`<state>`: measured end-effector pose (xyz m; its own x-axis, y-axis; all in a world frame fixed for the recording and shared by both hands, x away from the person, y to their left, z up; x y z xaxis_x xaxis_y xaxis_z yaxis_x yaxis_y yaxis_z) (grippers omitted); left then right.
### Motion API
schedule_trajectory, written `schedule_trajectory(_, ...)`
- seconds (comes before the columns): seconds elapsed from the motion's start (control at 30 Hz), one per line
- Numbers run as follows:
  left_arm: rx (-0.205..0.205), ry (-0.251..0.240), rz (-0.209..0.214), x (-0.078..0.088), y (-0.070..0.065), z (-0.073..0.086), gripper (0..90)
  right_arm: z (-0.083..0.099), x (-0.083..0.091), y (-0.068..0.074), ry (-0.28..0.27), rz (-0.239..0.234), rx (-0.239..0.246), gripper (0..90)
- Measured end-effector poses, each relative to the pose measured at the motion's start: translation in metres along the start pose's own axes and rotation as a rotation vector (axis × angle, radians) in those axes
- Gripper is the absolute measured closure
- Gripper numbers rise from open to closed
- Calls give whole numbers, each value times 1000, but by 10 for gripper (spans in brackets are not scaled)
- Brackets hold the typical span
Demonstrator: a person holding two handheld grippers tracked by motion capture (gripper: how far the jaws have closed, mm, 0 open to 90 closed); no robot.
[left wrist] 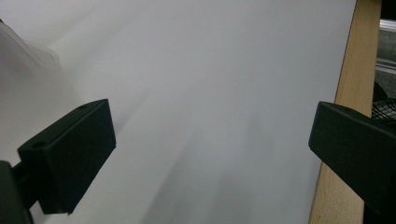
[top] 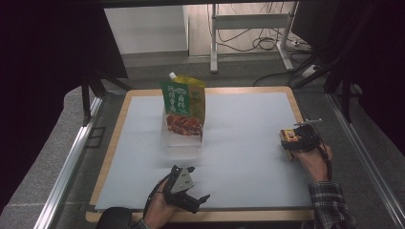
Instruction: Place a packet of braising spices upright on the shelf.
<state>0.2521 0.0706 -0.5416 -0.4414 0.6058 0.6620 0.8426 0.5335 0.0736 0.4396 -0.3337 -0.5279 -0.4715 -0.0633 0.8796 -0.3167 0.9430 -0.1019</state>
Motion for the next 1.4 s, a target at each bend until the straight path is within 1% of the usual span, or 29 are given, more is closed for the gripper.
schedule_trajectory(0.13,-2,1,0,0,0,0,4,2,-1,0,26,-10,-9,262)
schedule_trajectory(0.2,-1,-1,0,0,0,0,5,2,-1,1,32,-16,-23,283)
schedule_trajectory(0.27,-2,1,-1,0,0,0,5,1,0,2,43,-16,-24,303)
schedule_trajectory(0.43,-3,0,-2,0,0,0,5,1,2,2,48,-17,-35,311)
schedule_trajectory(0.63,0,-3,-4,1,1,0,5,0,12,2,12,-33,-19,311)
schedule_trajectory(0.83,3,-4,-6,1,2,0,5,0,19,11,-12,-59,30,311)
schedule_trajectory(0.93,7,-8,-6,1,1,0,5,0,23,19,-22,-79,53,312)
schedule_trajectory(1.1,0,-3,-7,1,1,0,5,0,29,38,-41,-124,111,312)
schedule_trajectory(1.13,1,-4,-7,1,1,0,5,-1,30,43,-48,-135,133,312)
schedule_trajectory(1.27,2,-4,-8,2,2,0,5,-1,35,59,-61,-168,184,312)
schedule_trajectory(1.4,0,-4,-7,2,1,0,5,0,35,70,-57,-205,204,313)
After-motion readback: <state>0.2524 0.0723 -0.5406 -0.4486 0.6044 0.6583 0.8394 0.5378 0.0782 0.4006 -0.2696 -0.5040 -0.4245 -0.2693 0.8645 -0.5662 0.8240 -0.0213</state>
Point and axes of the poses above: each handheld gripper's, and its own axes: x roughly backward along the jaws, z roughly out of its underside, y roughly to its left, the point moved 3 cm from there along -x, roughly forward along the jaws, and after that the axes turned 9 degrees about y, right-handed, at the moved point
